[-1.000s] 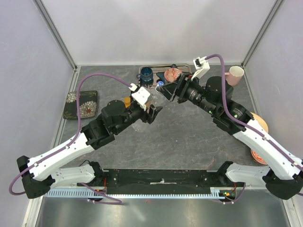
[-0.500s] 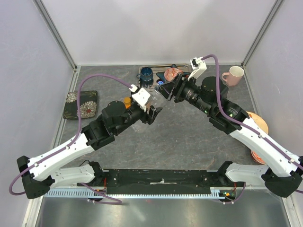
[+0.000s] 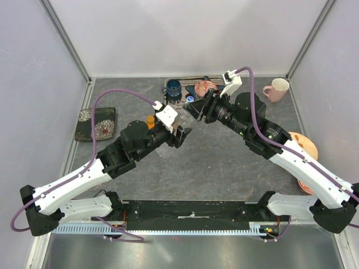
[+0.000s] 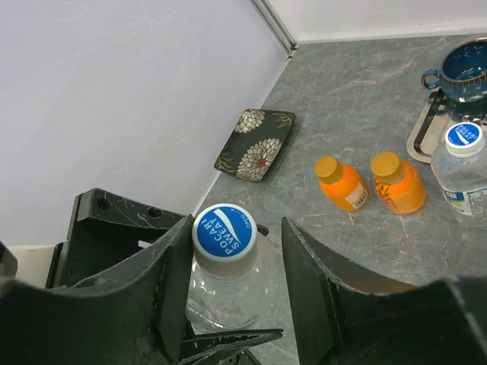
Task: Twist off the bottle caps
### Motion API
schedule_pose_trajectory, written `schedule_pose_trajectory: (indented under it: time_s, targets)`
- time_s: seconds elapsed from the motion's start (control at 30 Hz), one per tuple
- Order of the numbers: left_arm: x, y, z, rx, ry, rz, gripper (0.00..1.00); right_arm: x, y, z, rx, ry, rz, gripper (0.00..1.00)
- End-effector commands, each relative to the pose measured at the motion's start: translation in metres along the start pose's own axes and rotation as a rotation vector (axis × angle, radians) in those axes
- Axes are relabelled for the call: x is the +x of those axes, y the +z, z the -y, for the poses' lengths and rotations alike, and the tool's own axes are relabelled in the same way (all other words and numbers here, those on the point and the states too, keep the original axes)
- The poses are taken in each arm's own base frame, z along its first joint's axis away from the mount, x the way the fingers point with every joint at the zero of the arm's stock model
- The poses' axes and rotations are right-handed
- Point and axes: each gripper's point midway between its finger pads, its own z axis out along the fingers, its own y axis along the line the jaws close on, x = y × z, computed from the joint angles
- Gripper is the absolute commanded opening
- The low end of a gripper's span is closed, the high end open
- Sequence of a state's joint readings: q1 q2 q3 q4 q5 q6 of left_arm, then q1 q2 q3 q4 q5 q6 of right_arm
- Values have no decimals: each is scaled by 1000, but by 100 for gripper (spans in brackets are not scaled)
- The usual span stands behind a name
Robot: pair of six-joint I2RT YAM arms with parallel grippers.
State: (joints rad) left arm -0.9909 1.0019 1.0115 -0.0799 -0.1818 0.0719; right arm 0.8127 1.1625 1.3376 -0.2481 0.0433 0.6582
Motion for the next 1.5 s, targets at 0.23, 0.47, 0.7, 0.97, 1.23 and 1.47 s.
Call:
schedule_pose_trajectory:
  time_s: [0.23, 0.47, 0.7, 0.97, 1.23, 1.47]
  targets:
    - [-18, -3, -3, -13, 19, 73, 32, -8, -2, -5, -24, 10, 47, 54]
    - [-14, -3, -3, -12, 21, 62, 32, -13, -4, -10, -41, 17, 68, 60]
    - [-11, -2, -2, -12, 19, 56, 32, -17, -5, -12, -49, 25, 88, 58]
    - [-15, -2, -2, -12, 15, 65, 32, -8, -3, -9, -52, 26, 58, 49]
    - [-19, -3, -3, -15, 12, 76, 31, 3, -2, -5, -46, 24, 25, 25]
    - [-23, -9, 5, 33, 2, 95, 31, 3, -8, 1, -29, -26, 27, 0]
